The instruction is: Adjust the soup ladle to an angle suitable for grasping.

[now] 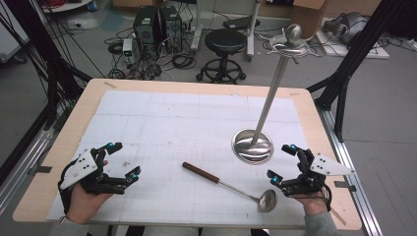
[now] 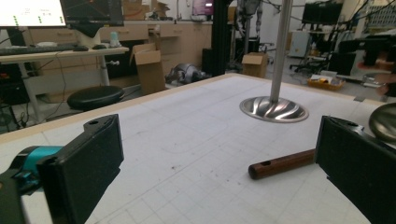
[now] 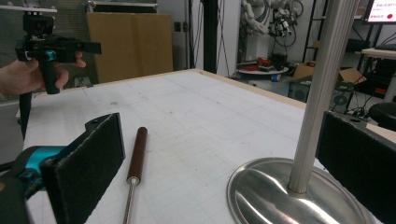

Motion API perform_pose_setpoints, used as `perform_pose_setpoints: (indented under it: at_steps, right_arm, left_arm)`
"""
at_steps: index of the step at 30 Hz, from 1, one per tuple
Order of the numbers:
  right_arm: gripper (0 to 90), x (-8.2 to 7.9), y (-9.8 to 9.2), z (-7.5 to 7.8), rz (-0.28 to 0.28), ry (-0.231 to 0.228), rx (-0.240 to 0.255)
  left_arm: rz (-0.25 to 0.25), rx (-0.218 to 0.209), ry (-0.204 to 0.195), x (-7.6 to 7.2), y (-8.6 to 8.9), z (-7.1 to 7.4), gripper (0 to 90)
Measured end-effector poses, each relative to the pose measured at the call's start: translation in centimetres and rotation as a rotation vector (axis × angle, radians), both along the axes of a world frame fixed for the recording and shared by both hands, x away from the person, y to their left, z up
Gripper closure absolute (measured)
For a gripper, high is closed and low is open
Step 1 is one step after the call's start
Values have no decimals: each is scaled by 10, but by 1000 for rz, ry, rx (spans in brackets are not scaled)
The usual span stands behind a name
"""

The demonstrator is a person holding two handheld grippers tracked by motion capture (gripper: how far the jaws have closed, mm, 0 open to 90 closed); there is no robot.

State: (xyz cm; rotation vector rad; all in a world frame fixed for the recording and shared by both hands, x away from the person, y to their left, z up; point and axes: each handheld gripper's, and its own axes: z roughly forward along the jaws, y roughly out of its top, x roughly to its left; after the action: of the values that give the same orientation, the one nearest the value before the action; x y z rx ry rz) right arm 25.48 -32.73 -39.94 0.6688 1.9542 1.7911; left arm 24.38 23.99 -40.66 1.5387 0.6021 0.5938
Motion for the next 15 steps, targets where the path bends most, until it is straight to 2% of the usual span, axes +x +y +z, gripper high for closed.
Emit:
perform_pose_setpoints:
  at_steps: [3,10,15]
  right_arm:
    - [3,0,0,0,1,0,0]
    - [3,1,0,0,-4,-1,-3]
    - [3,1,1,1,-15,16,13]
  left_arm:
    - [12,23,6,1,-1,-1,20]
    - [10,20,21,2,-1,-2,20]
    - [12,30,25,3,-1,-3,20]
